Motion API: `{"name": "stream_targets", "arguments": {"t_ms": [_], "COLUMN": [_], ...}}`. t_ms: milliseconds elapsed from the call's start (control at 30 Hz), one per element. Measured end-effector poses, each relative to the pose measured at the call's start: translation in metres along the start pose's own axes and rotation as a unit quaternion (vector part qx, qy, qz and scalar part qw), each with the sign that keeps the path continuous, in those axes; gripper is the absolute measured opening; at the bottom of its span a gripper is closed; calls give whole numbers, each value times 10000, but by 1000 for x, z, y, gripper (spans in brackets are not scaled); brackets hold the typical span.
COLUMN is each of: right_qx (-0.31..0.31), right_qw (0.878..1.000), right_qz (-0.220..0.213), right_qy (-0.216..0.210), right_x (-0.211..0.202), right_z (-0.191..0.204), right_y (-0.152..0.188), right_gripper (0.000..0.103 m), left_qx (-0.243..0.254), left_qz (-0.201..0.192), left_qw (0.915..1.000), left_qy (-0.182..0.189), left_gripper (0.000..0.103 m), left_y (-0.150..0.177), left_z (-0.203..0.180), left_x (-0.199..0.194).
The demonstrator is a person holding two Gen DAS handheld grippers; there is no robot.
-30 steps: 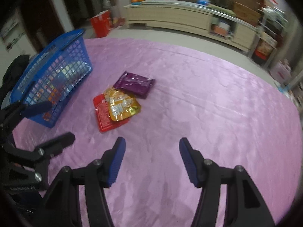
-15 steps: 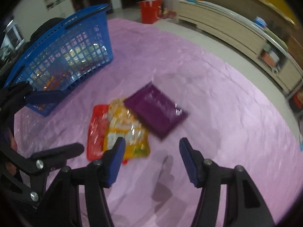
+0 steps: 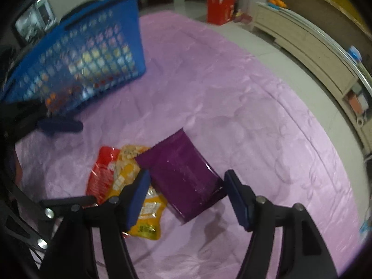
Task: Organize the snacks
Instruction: 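Close the right tool on the purple packet and lift it, then carry the purple packet toward the basket with the right tool while the left tool grasps the yellow bag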
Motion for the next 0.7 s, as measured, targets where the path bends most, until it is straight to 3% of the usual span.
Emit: {"name": "stream_targets", "arguments": {"t_ms": [100, 233, 333, 400, 533, 700], "right_qx": [-388, -316, -207, -72, 155, 1078], "right_qw": [9990, 9992, 9997, 9999, 9997, 9934], "right_qz": [158, 254, 118, 86, 68, -226], "right_qy": [166, -50, -72, -46, 164, 316], "right_x": [2, 11, 8, 2, -8, -31], "right_z": [3, -2, -7, -6, -2, -2], "right_y": [-5, -7, -2, 8, 30, 53], "right_gripper": [76, 76, 65, 59, 59, 59], "left_qx": [8, 69, 24, -5, -71, -73], "left_qz": [18, -14, 22, 23, 52, 37], "left_qw": [10000, 10000, 10000, 10000, 9999, 9997], "left_qy": [3, -42, -6, 15, 143, 224], "left_gripper": [80, 80, 80, 80, 80, 80], "left_y": [-2, -3, -5, -8, -8, -8], "left_z": [-2, -6, -7, -5, -5, -13], "left_x": [3, 3, 5, 9, 8, 5]}}
Point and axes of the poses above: each gripper's, at about its wrist camera, not at the fingertips, and x roughly the way its jaws point, z to its left, y to its underside, the point moved 6 cm from there along x, roughly the way its jaws point, and after that the axes turned 3 degrees about -y, right-handed, at the moved point
